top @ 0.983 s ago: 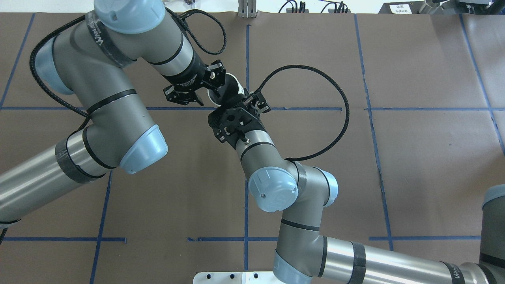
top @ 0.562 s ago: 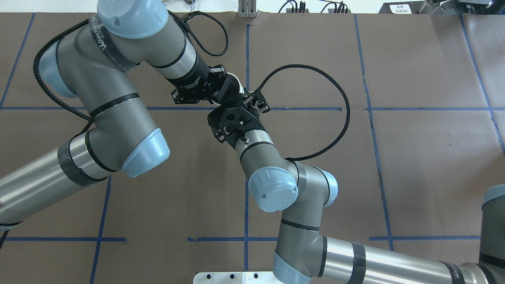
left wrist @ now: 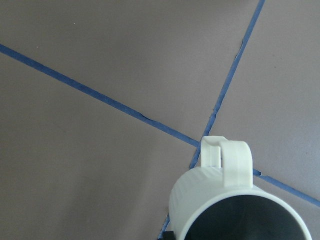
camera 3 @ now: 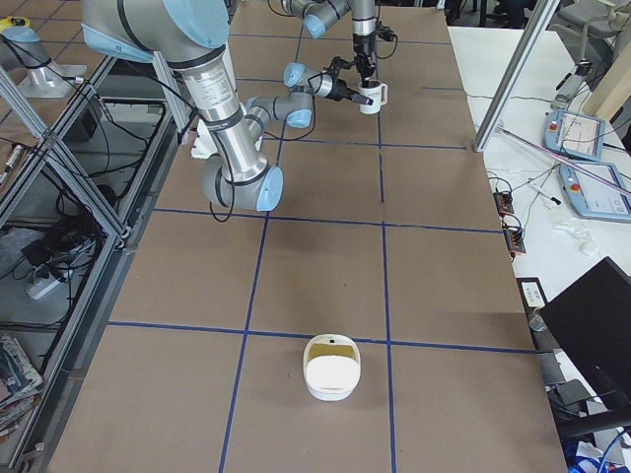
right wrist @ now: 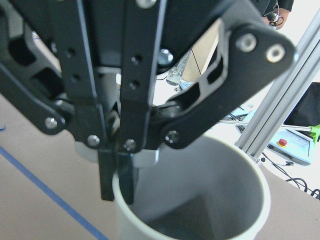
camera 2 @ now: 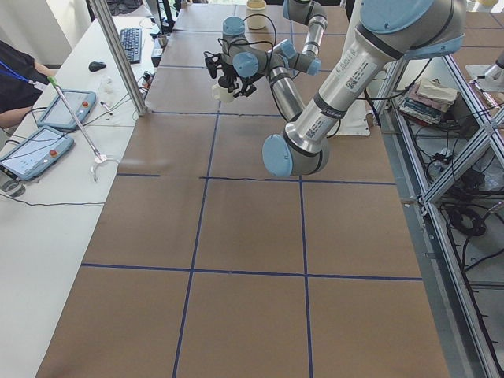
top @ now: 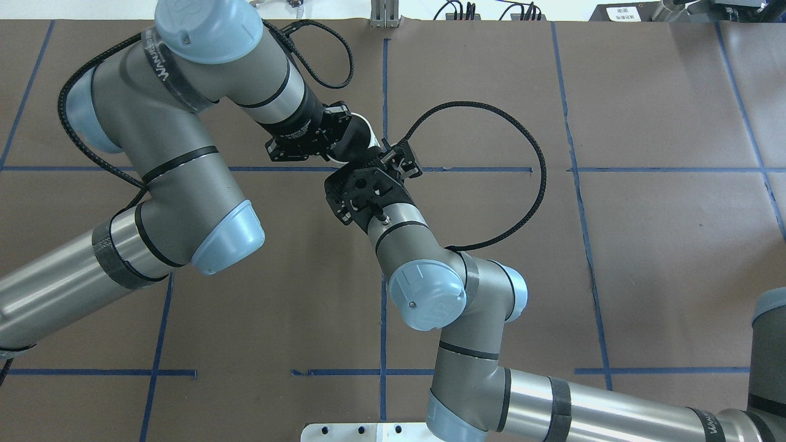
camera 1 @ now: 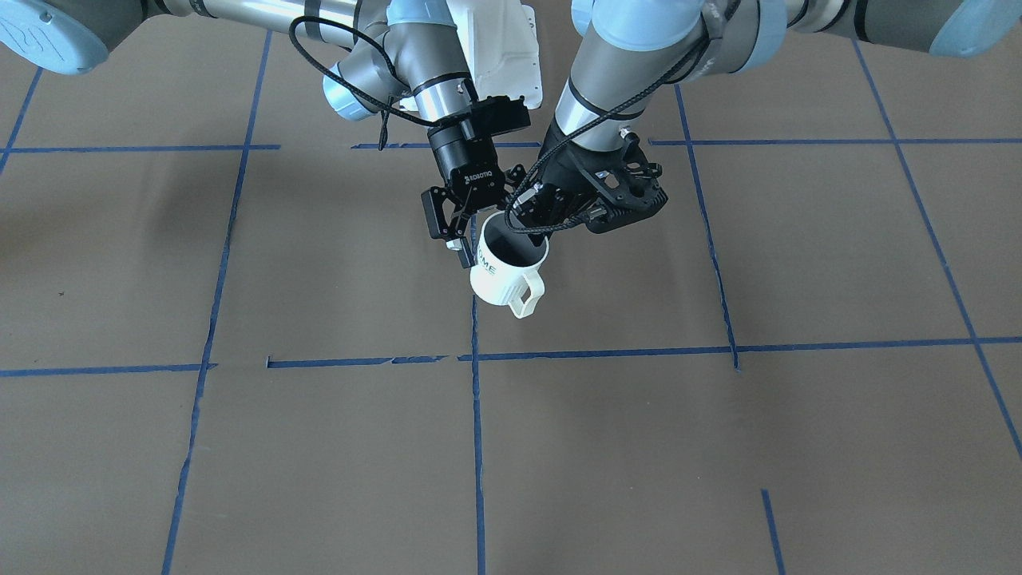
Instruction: Left arm hands cup to right arm to dump lemon
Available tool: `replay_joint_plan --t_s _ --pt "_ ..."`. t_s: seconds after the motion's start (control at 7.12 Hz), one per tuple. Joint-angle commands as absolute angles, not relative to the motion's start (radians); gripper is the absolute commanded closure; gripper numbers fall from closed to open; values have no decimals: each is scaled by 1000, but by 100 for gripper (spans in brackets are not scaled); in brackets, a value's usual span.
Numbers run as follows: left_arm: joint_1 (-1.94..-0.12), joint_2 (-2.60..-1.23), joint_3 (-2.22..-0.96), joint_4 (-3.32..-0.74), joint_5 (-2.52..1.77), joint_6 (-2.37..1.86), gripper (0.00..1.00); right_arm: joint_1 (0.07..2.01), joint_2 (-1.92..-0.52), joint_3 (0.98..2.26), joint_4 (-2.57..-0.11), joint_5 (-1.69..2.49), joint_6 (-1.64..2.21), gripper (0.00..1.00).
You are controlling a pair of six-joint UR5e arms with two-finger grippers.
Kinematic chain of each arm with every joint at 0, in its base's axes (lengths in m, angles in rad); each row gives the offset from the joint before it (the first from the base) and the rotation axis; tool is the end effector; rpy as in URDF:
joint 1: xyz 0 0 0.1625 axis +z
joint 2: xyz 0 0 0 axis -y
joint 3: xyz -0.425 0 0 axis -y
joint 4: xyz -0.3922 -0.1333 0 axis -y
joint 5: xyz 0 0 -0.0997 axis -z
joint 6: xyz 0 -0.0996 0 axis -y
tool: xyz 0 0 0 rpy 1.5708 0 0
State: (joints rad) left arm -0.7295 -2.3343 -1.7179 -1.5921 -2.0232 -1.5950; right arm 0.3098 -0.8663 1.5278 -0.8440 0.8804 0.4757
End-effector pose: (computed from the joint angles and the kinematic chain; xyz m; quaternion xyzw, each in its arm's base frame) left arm 0.4365 -0.5106 0.1331 -0.0368 0.4801 -0.2267 0.8466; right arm -0.5861 -0.3942 0.1613 0.5875 -0.2914 -0.0767 0.7510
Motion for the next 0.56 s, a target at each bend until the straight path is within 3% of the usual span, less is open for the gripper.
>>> replay_joint_plan --t_s 0.0,0.42 --pt "-738 -2335 -1683 -1620 -1973 -1586 100 305 -868 1526 -844 881 474 0" --pt "-862 -2289 -1644 -1638 -1983 -1426 100 288 -885 1537 -766 874 474 0"
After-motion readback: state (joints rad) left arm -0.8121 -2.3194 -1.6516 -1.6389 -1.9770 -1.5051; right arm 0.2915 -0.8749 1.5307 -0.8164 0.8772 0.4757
